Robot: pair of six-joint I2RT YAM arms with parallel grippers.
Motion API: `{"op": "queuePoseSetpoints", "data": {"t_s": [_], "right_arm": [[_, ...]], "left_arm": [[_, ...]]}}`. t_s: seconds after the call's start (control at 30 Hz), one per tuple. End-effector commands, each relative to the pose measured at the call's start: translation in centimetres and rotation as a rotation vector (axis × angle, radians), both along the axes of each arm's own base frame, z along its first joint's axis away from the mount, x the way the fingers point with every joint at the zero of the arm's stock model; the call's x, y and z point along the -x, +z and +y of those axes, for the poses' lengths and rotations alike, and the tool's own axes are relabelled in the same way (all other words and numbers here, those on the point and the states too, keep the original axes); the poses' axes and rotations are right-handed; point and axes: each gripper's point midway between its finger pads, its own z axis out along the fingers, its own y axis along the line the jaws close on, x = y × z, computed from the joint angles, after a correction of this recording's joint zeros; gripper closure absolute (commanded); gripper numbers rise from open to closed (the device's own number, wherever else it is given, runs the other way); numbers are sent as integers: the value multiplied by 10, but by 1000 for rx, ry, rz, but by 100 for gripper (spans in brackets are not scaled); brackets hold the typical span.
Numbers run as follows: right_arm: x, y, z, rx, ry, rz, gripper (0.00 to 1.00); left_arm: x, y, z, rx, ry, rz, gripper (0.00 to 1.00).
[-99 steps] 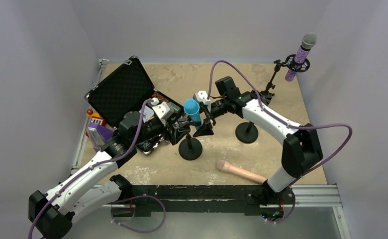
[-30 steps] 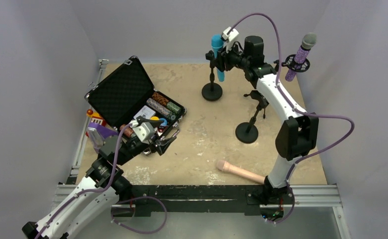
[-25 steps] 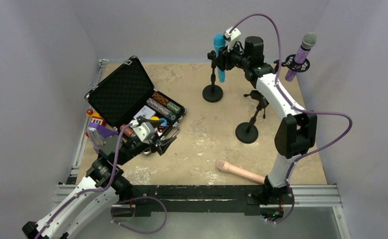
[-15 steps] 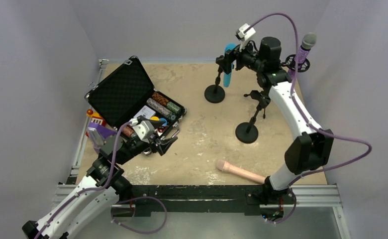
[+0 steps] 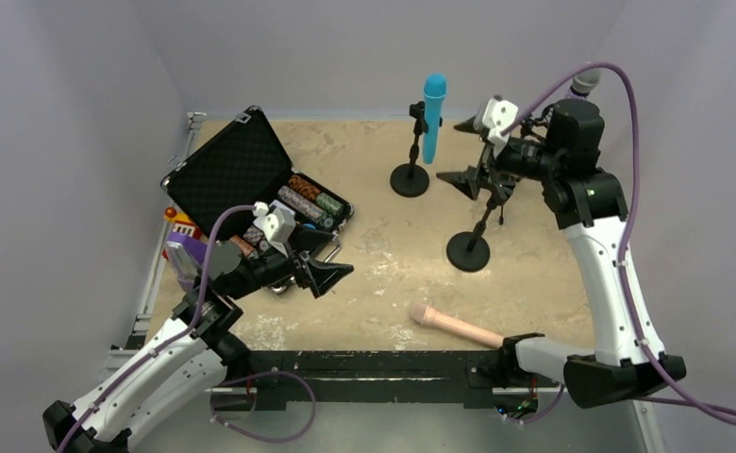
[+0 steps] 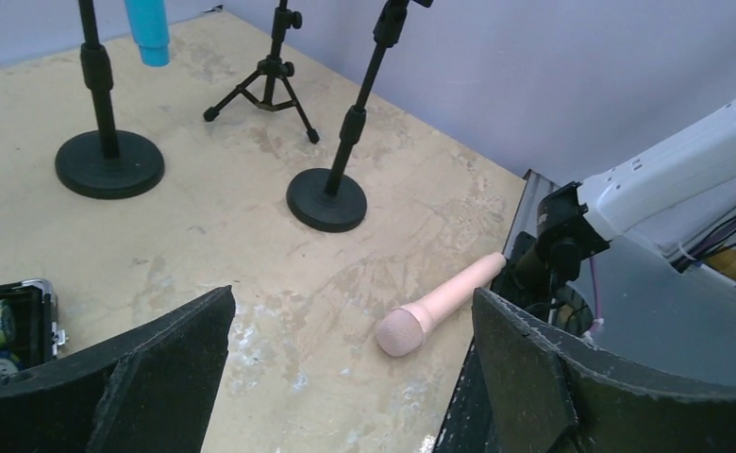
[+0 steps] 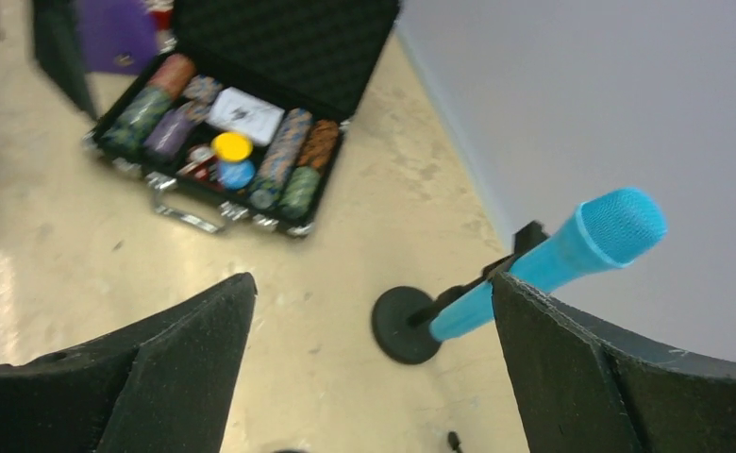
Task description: Attach the microphones to the stand
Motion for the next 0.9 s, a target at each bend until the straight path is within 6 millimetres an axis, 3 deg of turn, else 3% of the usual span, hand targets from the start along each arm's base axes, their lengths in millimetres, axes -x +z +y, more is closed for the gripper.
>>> {"op": "queuePoseSetpoints", "data": {"t_s": [0.0, 0.13, 0.2, 0.4, 0.5, 0.7, 0.87], "right_arm": [[93, -44, 0, 152, 268, 110, 2], [123, -77, -6, 208, 308, 175, 5], [138, -103, -6, 284, 336, 208, 4], [169, -168, 15, 440, 440, 299, 5], [169, -203, 21, 505, 427, 364, 7], [144, -268, 13, 654, 255, 426, 9], [156, -320, 8, 744, 257, 518, 9]], "left_arm": [[5, 28, -11, 72, -56, 59, 1], [-11, 12, -10, 14, 20, 170, 1], [-14, 5, -8, -25, 49, 220, 1], [-26, -1, 6, -57, 166, 264, 1], [-27, -8, 15, -67, 218, 280, 1], [-25, -21, 28, -65, 277, 309, 1], [-31, -37, 39, -92, 352, 323, 1]]}}
